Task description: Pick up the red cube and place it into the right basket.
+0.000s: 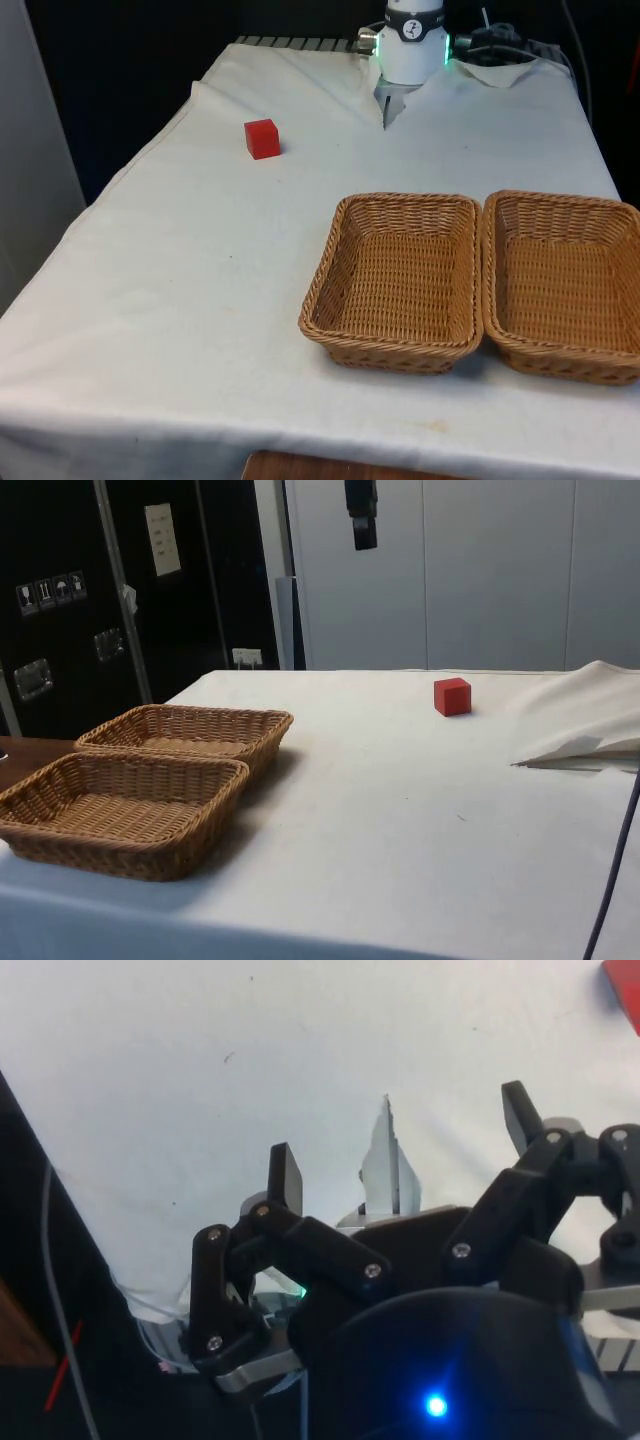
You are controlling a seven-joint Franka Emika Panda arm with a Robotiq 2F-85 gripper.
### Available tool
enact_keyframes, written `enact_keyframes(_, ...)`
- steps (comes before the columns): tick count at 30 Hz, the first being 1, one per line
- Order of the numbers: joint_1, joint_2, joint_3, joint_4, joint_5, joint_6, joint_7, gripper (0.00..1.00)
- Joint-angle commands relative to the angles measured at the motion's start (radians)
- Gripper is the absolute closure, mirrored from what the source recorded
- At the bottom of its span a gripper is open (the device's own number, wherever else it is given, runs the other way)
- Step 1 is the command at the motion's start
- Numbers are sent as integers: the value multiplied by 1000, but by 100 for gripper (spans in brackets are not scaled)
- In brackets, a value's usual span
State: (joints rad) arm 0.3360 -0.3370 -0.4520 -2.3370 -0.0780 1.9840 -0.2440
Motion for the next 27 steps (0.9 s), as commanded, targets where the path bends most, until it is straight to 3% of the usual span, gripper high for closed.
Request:
enact_keyframes(1,-5,-6,-3,-10,-13,11,-7,0)
enact_keyframes(22,-8,-1,-33,-32,-85,2,-88,0)
enact_keyframes(27,-17,-11,-34,-51,-127,15,-97,0)
